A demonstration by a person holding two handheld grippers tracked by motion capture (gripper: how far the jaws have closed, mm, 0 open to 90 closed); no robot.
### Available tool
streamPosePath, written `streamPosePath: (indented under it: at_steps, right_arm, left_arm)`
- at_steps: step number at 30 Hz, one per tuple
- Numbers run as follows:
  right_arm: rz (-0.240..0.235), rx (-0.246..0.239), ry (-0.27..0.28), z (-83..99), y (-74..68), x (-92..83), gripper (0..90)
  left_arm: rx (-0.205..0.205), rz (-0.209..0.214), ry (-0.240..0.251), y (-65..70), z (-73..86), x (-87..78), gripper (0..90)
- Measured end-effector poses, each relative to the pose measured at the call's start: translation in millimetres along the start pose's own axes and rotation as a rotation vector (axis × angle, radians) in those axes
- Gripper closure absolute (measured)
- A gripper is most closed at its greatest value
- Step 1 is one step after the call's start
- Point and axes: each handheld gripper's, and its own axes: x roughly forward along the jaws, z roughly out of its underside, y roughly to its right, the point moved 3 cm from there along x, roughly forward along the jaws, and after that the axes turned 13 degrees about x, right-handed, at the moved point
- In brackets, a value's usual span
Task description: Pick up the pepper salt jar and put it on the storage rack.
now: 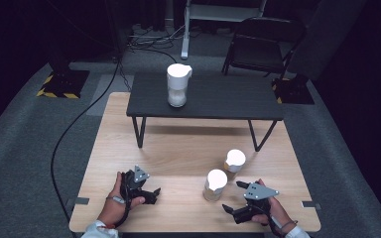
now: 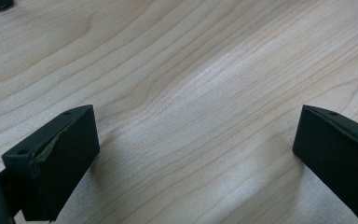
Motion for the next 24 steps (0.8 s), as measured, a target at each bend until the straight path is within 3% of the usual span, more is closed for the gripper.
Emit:
streamPosePath:
  at_steps: [12,24]
  right_arm:
    - [-0.010,0.028,0.003,-4.9,-6.9,15.6,2.4]
    - [-0.031,0.012,-0.009,-10.8,-11.1,27.8,2.5]
  left_arm:
    - [0.000,0.000,0.000,0.0,0.0,0.0,0.0]
    - [0.001,0.001,0.000,-0.1,-0.1,0.1,0.0]
